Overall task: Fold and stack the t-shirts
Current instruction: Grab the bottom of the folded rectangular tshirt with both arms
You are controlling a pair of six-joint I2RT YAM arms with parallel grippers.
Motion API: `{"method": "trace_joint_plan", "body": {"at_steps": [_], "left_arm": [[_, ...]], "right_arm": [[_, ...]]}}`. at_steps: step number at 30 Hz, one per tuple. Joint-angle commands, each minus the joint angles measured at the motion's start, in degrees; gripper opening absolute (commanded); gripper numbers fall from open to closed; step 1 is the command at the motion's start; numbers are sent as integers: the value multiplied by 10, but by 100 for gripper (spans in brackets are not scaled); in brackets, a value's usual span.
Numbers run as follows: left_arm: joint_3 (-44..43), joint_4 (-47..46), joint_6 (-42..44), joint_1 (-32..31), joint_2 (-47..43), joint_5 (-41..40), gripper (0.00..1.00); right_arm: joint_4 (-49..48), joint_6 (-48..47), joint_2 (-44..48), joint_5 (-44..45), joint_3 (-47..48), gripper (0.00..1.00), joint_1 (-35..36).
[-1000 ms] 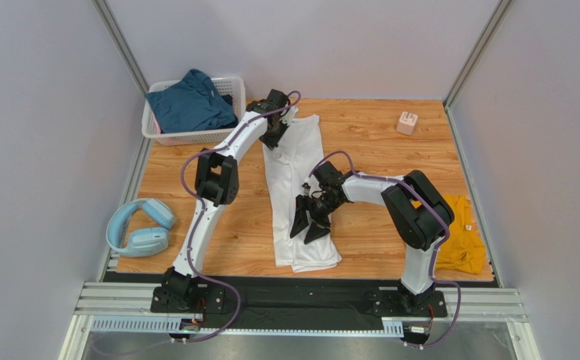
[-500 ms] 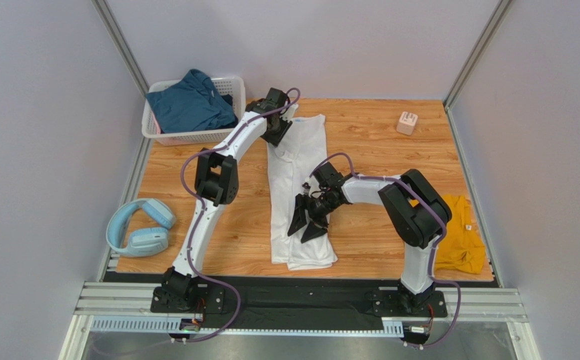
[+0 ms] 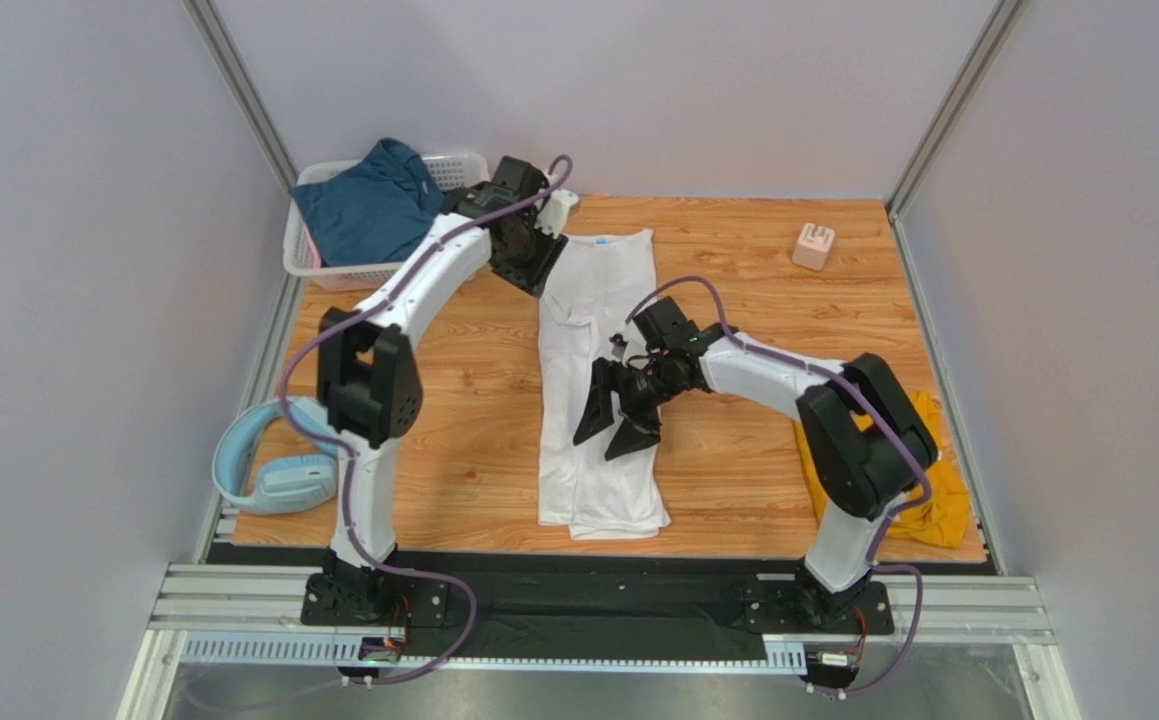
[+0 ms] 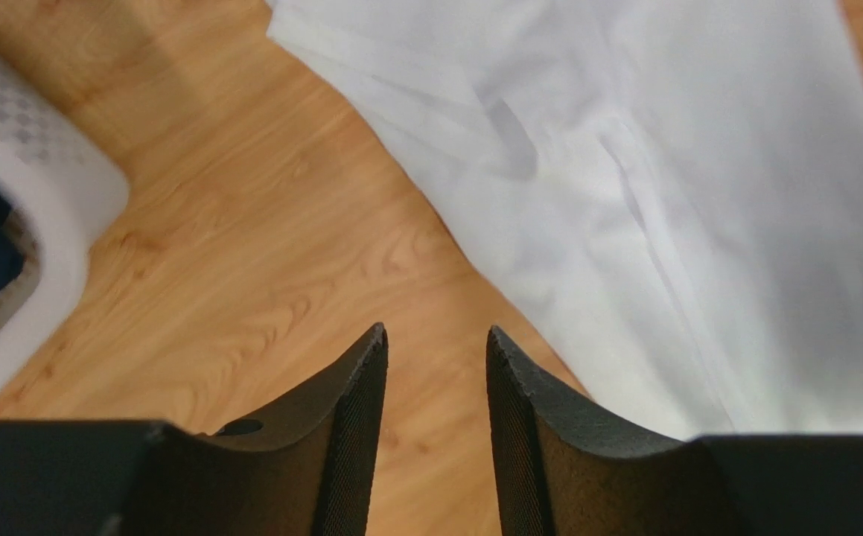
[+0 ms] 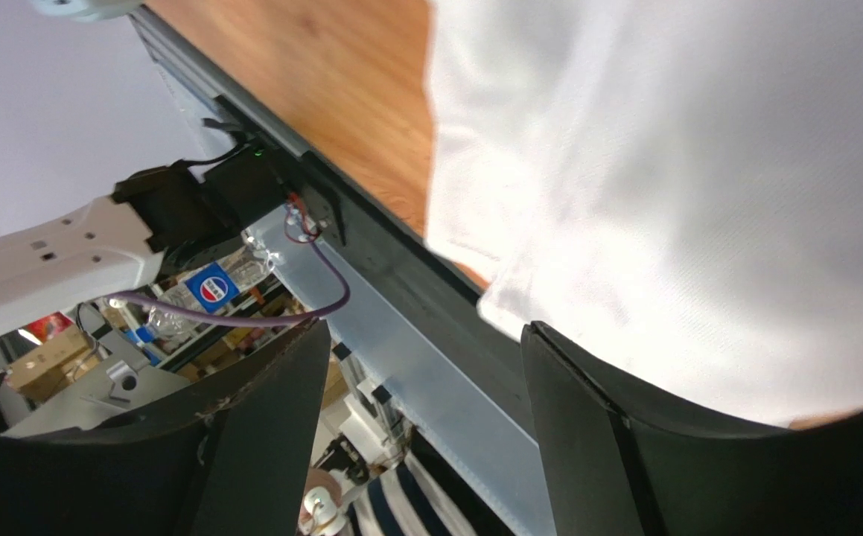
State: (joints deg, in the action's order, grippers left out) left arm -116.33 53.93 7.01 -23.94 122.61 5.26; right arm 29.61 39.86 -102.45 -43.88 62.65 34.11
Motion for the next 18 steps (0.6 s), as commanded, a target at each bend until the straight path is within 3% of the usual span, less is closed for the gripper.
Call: {"method": "trace_joint_plan", "body": {"at_steps": [1, 4, 8, 11, 18], "left_arm": [[94, 12, -7, 12, -167, 63, 45], [187, 34, -15, 10, -256, 135, 40], [342, -9, -15, 5, -403, 186, 39], [414, 8, 11, -48, -445, 173, 39], [514, 0, 14, -173, -456, 150, 37]], "right_arm": [[96, -43, 125, 58, 52, 71, -1], [123, -37, 186, 82, 19, 71, -1], [114, -4, 251, 98, -101, 68, -2], [86, 19, 284, 105, -165, 68, -1], [84, 13, 290, 146, -203, 68, -1]]}}
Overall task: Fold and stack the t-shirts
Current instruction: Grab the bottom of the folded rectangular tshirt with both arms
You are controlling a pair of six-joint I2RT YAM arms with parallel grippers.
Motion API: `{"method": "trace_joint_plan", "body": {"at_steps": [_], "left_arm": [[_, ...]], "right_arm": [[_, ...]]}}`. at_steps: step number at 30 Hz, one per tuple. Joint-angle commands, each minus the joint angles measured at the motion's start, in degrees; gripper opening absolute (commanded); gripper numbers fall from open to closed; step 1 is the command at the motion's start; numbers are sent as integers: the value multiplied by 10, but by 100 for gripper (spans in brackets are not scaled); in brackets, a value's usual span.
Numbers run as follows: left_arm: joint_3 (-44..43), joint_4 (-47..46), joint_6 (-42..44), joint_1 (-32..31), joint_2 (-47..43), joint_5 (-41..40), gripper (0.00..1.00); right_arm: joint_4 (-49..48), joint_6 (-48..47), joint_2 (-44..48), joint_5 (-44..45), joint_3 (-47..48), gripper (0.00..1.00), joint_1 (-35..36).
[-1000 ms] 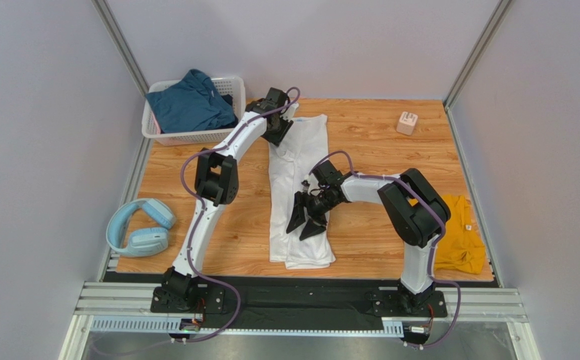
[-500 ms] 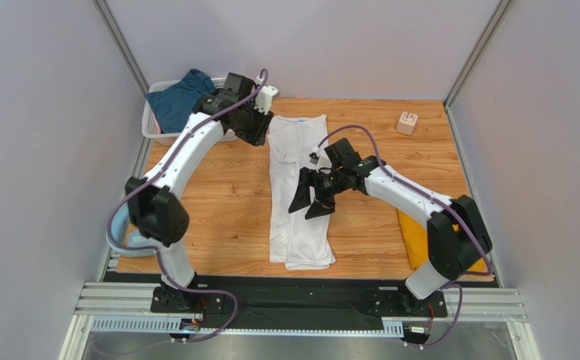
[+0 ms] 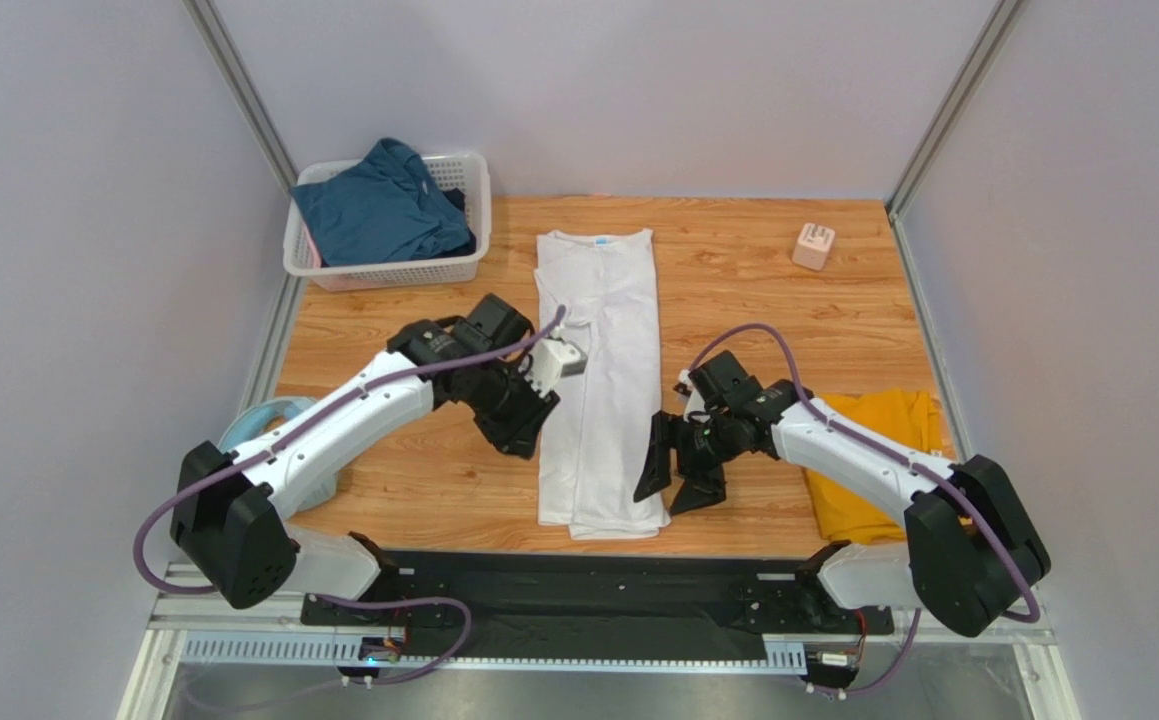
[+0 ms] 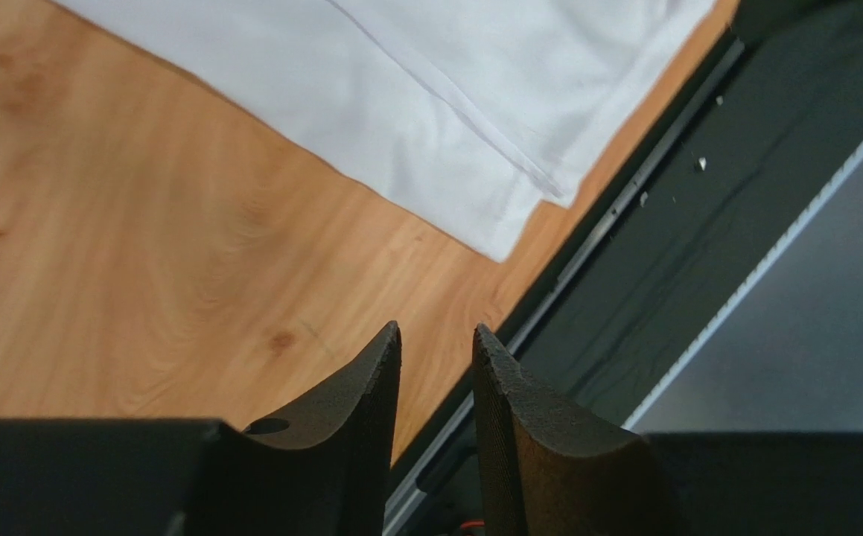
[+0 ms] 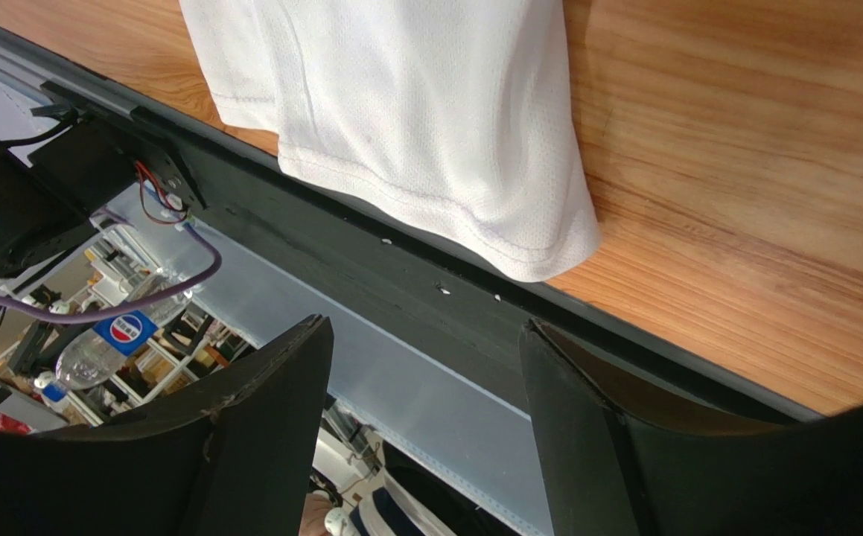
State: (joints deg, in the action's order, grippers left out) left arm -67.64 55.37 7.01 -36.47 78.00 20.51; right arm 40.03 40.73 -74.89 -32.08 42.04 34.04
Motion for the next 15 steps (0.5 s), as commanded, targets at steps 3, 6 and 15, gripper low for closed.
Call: {"method": "trace_joint_plan", "body": {"at_steps": [3, 6, 15], "left_arm": [[36, -20, 6, -62, 6, 9, 37], [63, -40, -7, -67, 14, 1, 42], [97, -103, -29, -67, 41, 1, 60]], "right_arm": [[-24, 1, 4, 43, -2, 68, -2], [-33, -9, -4, 45, -5, 68, -11], [-52, -42, -38, 12, -25, 68, -68]]}}
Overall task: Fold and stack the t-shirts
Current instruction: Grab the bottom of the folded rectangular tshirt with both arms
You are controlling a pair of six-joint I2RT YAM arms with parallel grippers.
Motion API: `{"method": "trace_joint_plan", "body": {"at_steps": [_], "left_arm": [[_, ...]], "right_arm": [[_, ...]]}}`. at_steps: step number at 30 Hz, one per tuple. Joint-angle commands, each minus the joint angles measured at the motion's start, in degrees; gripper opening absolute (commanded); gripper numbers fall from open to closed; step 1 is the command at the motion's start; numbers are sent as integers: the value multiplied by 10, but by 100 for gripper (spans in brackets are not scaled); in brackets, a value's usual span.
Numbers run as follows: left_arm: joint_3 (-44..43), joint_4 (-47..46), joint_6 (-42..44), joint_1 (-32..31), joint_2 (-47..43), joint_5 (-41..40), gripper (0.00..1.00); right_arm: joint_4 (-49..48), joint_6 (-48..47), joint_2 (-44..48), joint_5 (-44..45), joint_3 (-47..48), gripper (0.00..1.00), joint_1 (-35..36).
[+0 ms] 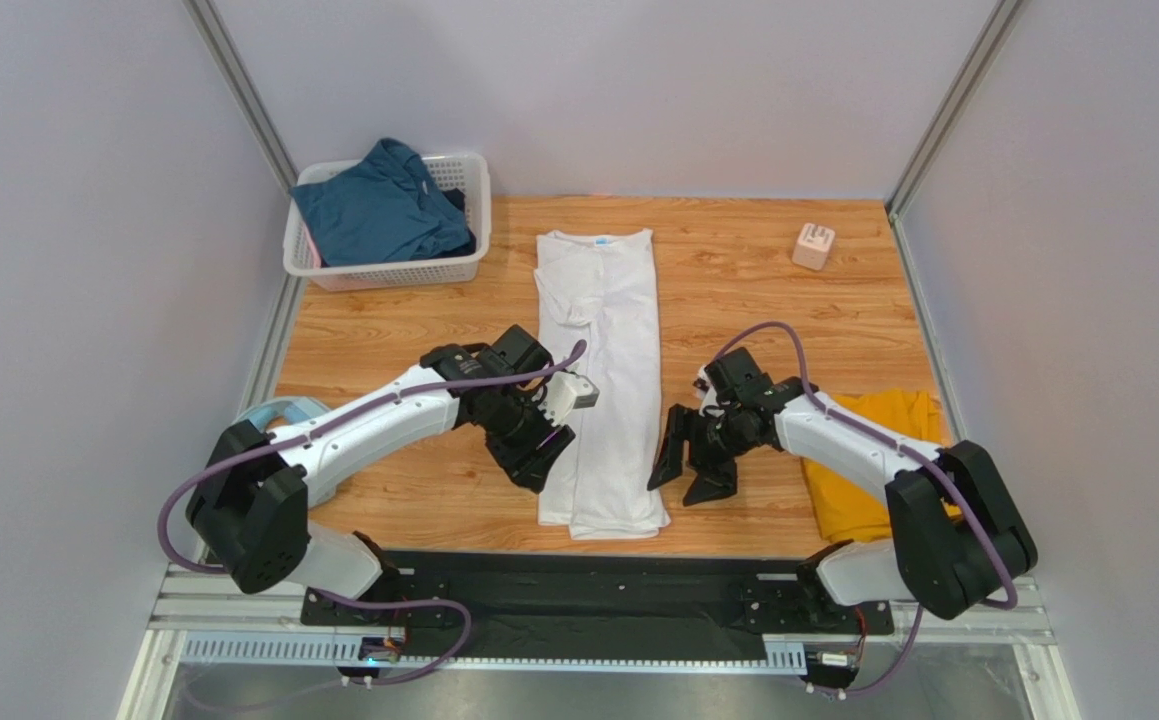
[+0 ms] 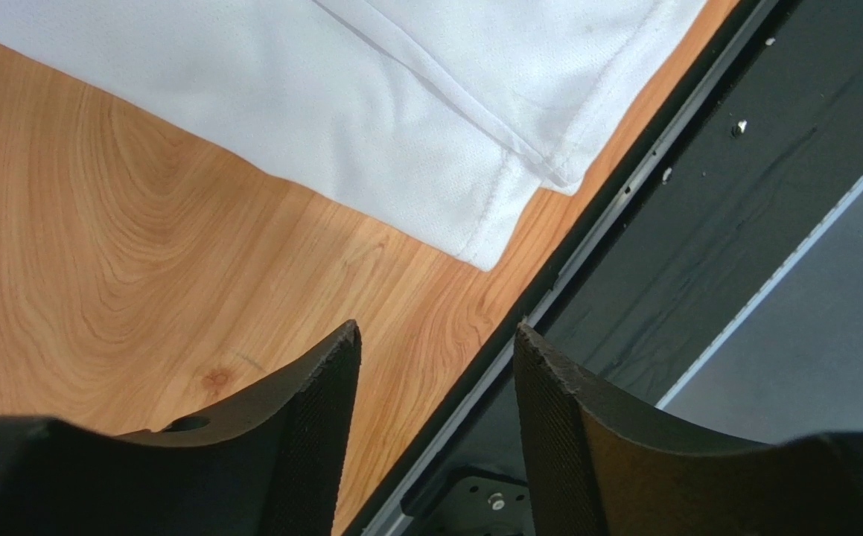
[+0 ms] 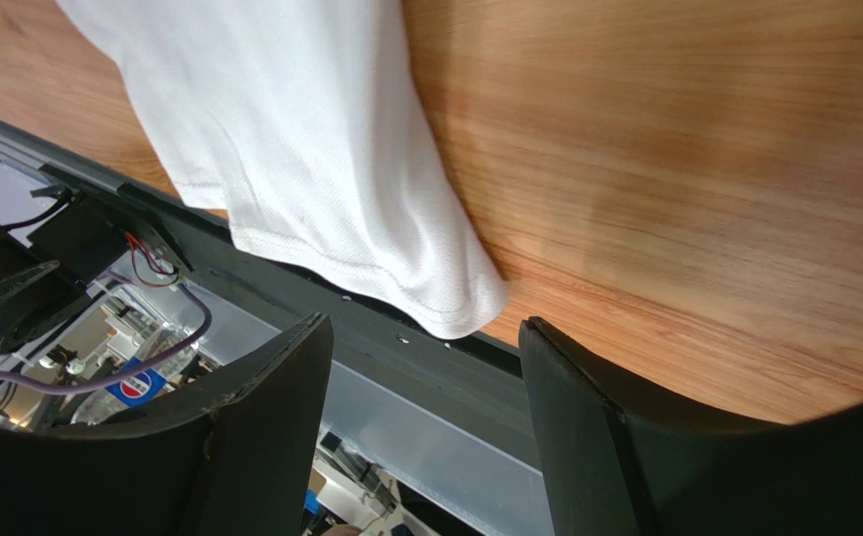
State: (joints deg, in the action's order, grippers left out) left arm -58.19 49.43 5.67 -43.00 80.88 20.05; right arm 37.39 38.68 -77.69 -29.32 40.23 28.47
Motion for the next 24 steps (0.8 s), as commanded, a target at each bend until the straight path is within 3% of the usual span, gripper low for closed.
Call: {"method": "trace_joint_plan", "body": {"at_steps": [1, 4, 5, 7, 9, 12, 24], "left_arm": [[3, -43, -22, -2, 12, -4, 62], [13, -50, -53, 5, 4, -9, 79], [19, -50, -67, 12, 4, 7, 93], [41, -58, -69, 48, 11, 74, 99], [55, -64, -76, 86, 22, 97, 99], [55, -67, -73, 93, 40, 131, 99], [87, -111, -115, 23, 80, 129, 81]], "right_arm": [[-27, -22, -12, -19, -9, 68, -12], [-46, -19, -24, -35, -24, 68, -12], [-55, -18, -30, -37, -27, 68, -12], [-64, -18, -40, -43, -35, 67, -12], [-78, -18, -54, -50, -39, 67, -12], [-94, -19, -76, -64, -37, 66, -12], [-130, 14, -82, -92, -45, 63, -10]]}}
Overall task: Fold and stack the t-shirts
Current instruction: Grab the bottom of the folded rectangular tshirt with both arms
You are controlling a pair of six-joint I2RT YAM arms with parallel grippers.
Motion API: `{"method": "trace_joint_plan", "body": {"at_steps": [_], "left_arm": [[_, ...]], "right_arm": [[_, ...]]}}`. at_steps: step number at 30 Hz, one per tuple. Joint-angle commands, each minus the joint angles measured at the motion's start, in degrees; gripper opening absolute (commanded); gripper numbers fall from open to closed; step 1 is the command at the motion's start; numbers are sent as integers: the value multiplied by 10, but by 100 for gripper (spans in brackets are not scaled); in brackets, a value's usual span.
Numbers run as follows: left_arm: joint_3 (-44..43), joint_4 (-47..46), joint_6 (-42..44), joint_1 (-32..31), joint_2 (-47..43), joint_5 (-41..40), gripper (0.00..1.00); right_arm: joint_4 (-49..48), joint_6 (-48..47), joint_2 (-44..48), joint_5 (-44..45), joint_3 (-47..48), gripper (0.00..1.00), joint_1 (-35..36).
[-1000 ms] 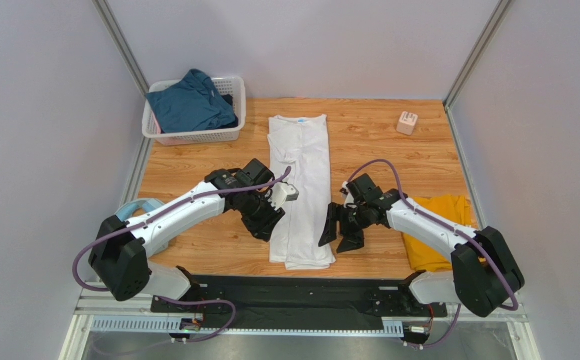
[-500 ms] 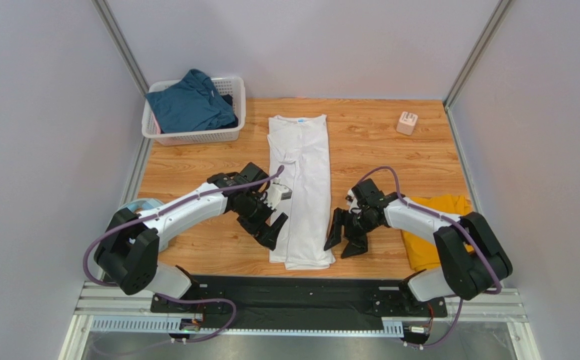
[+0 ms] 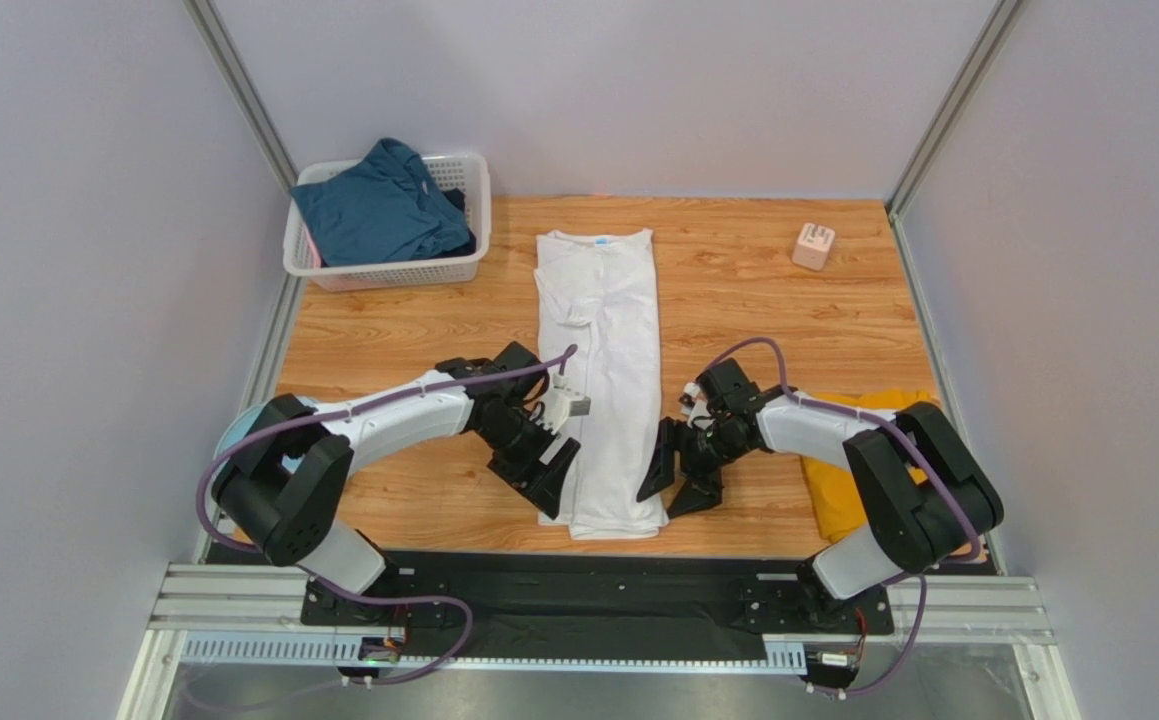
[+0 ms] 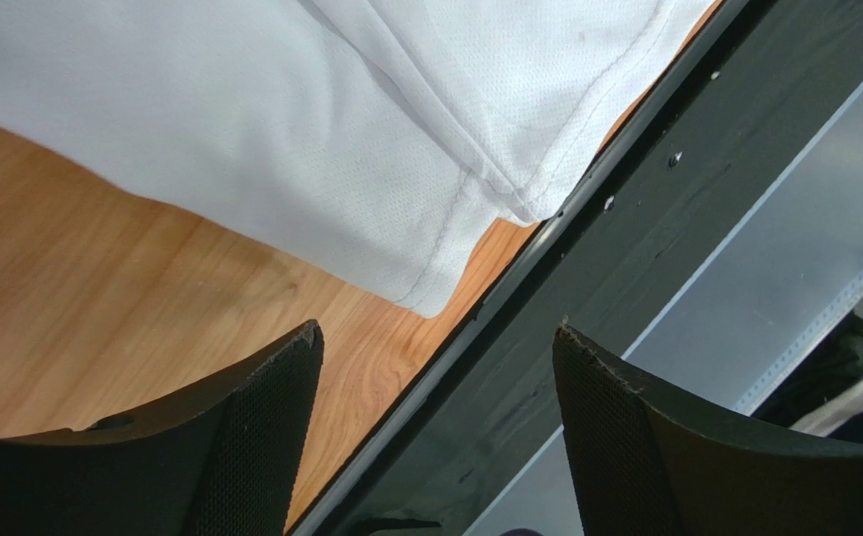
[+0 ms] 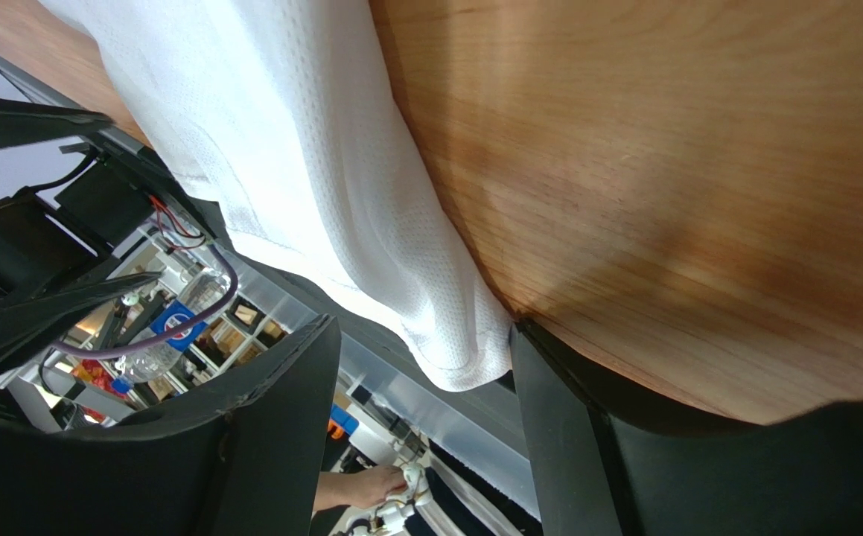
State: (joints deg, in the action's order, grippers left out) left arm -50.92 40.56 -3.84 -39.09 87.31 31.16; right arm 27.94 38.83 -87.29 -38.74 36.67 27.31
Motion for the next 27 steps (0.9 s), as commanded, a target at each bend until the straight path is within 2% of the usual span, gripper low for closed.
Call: {"method": "trace_joint_plan", "body": {"at_steps": [1, 10, 16, 20, 24, 27], "left_arm": [[19, -27, -21, -17, 18, 18, 79], [46, -52, -35, -17, 23, 18, 79], [15, -37, -35, -18, 86, 18, 75], [5, -34, -33, -19, 109, 25, 67], [1, -32, -33, -20, 112, 25, 55], [-2, -29, -30, -20, 110, 19, 53]], "right_arm": [[-36, 17, 22, 2, -11, 63, 2], [-50, 27, 21, -8, -23, 61, 10], [-61, 33, 7, -17, -17, 60, 18], [-63, 35, 5, -18, -19, 59, 21], [-70, 39, 0, -21, -25, 58, 24], [-78, 42, -9, -21, -31, 57, 27]]}}
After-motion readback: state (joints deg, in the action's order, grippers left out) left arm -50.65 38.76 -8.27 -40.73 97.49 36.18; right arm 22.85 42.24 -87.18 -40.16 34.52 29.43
